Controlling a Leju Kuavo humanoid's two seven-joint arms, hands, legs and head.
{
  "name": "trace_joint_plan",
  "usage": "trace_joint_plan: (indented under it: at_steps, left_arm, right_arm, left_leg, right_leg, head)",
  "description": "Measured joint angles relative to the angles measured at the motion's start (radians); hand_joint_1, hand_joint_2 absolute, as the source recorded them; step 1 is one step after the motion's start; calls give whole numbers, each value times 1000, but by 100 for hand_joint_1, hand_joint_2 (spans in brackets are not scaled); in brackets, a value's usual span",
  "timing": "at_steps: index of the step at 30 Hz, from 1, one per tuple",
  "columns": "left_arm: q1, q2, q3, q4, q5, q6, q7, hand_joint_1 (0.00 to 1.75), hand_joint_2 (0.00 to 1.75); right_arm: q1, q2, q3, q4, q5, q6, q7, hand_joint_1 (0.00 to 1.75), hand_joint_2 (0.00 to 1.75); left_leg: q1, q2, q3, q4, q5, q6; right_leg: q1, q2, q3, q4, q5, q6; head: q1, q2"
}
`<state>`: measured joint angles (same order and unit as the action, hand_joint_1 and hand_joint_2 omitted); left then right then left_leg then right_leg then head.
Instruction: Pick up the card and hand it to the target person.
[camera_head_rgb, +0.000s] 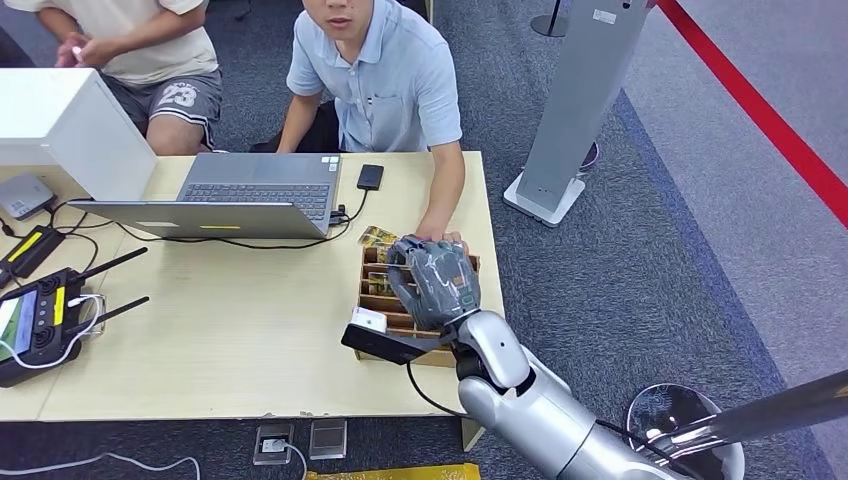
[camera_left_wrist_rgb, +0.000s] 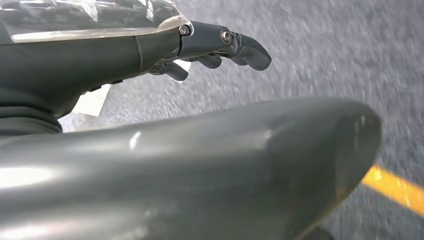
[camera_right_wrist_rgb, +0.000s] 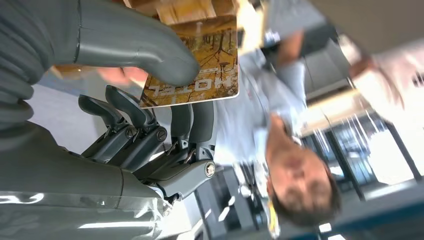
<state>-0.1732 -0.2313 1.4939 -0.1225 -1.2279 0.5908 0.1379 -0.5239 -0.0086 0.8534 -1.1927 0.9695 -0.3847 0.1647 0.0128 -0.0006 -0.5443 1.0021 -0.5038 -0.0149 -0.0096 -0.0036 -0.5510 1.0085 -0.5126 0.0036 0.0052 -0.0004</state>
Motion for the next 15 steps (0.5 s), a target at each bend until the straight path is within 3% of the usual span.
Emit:
trace_joint_plan:
  at_steps: [4,11,15]
  left_arm:
    - [1,26,0,1,-4,-121,-8,0,0]
    - [1,56,0,1,-18,-186,-6,0,0]
    - [1,89,-2,3,-88,-425,10,0,0]
  right_arm:
    - [-21,-10,-31,-89,0,6,3,175,175]
    - [-39,-20,-62,-177,2,13,6,175,175]
    - [-80,-20,-79,-179,-3,43,15,175,175]
  left_leg:
    - [0,0,0,0,0,0]
    - [0,0,-1,0,0,0]
    - [0,0,-1,0,0,0]
  right_leg:
    - [0,0,0,0,0,0]
    - [0,0,0,0,0,0]
    - [0,0,0,0,0,0]
  head:
    - [0,0]
    - [0,0]
    - [2,0]
